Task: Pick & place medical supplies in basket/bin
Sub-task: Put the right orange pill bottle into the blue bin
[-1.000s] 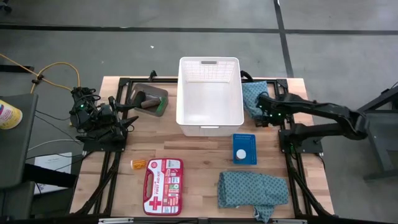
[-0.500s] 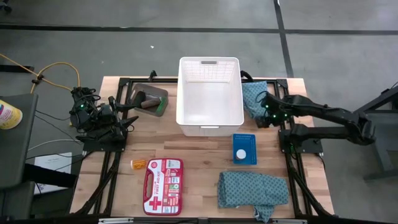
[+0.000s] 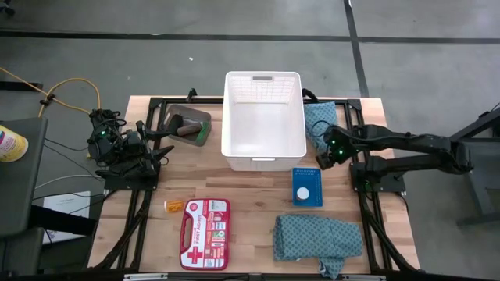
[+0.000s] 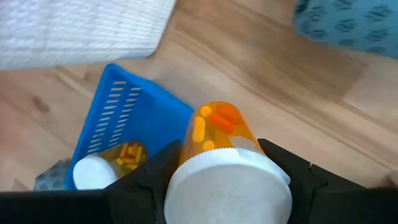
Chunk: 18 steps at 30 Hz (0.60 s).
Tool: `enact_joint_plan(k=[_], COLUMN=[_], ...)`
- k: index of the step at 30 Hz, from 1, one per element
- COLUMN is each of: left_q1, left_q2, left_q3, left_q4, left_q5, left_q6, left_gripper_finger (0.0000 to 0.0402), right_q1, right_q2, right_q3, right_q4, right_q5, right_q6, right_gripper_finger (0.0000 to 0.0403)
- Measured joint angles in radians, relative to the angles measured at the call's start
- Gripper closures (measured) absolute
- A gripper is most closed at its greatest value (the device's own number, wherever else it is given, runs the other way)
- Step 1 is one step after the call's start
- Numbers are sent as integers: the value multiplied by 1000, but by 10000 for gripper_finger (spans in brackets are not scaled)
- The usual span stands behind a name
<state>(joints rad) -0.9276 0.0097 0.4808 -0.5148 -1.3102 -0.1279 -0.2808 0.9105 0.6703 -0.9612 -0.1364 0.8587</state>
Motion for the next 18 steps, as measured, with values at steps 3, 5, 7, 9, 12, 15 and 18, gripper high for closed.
enact_joint_plan(k=[3,5,7,9,12,15,18], left_q1=[0,0,0,0,0,0,0], left_q2=[0,0,0,0,0,0,0], left_q3=[0,0,0,0,0,0,0], left_q4=[0,0,0,0,0,0,0], left_q5=[0,0,0,0,0,0,0], left_q6=[3,3,0,1,4,3,1], left_gripper_finger=[160,160,160,160,160,160,160], right_q1=[36,61,88,113,152,191,229], right_q2=[0,0,0,0,0,0,0], right_q3=[0,0,0,0,0,0,0], right_q4=[20,29,39,42,53,64,69], right_q5=[1,1,3,3,6,6,6], right_q6=[0,0,1,1,1,1,6], right_gripper_finger=[217,217,217,217,217,217,217])
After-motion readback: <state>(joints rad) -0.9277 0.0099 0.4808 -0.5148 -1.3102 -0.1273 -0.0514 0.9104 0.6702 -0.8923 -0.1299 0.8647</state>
